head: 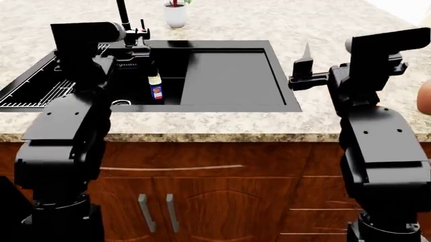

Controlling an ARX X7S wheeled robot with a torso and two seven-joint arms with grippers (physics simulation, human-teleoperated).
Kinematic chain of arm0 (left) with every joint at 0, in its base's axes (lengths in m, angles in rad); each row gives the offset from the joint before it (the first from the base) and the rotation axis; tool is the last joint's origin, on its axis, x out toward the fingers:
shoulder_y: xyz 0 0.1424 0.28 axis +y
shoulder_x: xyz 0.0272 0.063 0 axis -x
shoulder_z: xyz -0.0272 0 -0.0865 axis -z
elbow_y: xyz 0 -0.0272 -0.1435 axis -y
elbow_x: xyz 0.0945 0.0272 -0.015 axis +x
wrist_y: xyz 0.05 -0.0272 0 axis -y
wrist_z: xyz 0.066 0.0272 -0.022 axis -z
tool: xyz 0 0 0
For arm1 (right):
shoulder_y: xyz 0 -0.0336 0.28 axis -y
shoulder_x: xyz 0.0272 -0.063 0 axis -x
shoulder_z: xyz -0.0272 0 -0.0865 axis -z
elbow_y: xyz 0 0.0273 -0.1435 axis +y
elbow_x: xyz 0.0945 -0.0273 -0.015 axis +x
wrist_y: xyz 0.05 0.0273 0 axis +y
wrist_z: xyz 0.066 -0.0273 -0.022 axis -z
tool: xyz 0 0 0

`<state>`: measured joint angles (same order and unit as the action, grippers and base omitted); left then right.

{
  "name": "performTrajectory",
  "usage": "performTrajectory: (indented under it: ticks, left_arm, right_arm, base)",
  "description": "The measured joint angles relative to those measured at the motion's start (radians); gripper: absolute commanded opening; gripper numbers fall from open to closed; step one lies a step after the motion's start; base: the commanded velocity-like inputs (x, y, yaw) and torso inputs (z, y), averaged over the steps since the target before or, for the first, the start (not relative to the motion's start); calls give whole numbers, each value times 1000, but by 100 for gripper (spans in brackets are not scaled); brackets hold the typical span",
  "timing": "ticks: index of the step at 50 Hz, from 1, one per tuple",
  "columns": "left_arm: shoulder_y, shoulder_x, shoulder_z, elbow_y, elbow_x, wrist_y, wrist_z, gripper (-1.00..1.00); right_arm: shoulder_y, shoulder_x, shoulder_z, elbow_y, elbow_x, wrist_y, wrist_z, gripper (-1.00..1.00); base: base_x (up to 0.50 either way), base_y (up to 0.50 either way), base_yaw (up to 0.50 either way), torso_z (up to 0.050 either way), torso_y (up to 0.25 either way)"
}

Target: Pick the jug and bowl and place them in the sink. Then turn on the water.

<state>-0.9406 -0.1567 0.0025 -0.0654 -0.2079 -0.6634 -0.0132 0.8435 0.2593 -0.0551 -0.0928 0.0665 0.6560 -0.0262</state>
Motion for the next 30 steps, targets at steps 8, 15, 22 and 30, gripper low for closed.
performTrajectory:
  ticks: [8,15,22,30]
  left_arm:
    - [-278,0,30,-345,28,62,26,100]
    - [-420,-4,58,-497,42,77,60,100]
    - [-474,-3,74,-529,38,56,81,100]
    - [-488,-1,81,-507,25,19,90,100]
  right_arm:
    - [287,37,-56,239,-19,15,-60,100]
    - [480,38,-98,457,-29,-33,-101,100]
    - [594,40,-124,584,-36,-55,-133,100]
    - [645,50,-139,623,-35,-41,-159,100]
  base:
    - [0,0,0,0,0]
    - [0,-364,0,0,0]
    - [0,-500,0,0,0]
    - [0,-500,0,0,0]
